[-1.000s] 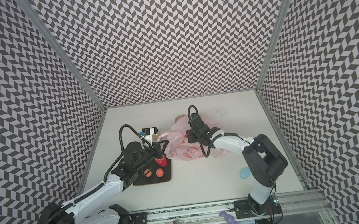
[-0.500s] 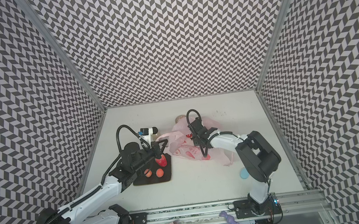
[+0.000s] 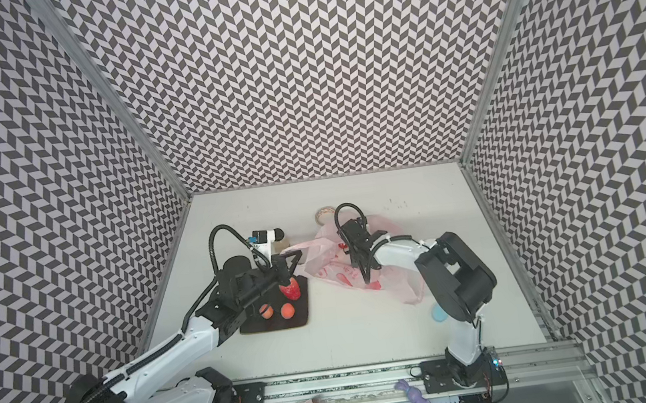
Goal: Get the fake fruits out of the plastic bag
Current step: 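Push the right gripper deep into the bag toward the remaining fruit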
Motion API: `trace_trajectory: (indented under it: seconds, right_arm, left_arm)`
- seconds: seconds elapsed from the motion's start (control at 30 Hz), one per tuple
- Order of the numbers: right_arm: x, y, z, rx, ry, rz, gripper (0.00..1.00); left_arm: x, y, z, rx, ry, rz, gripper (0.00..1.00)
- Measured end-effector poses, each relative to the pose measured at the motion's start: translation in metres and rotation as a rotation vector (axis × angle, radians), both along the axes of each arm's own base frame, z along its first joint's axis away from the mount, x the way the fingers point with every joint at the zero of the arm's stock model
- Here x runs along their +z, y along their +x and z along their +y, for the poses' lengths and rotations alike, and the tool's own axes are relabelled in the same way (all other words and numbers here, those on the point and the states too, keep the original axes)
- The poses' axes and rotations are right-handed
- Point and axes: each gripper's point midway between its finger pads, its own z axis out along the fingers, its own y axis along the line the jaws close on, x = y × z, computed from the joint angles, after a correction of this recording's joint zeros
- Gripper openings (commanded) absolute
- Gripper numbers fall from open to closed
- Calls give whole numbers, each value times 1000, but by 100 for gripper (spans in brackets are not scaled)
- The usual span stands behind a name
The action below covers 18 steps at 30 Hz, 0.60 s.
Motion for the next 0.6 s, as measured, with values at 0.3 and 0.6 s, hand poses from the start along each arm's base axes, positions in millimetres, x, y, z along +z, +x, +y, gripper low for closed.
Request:
trace_trajectory:
  seconds: [0.3,0.6]
  right_arm:
    - [15,-7,-15,-51,-45,-1,69]
    - [14,-25,-23,-80,-62,67,70]
  left_arm:
    - [0,0,0,0,1,1,0]
    - [-2,0,0,0,4,5,0]
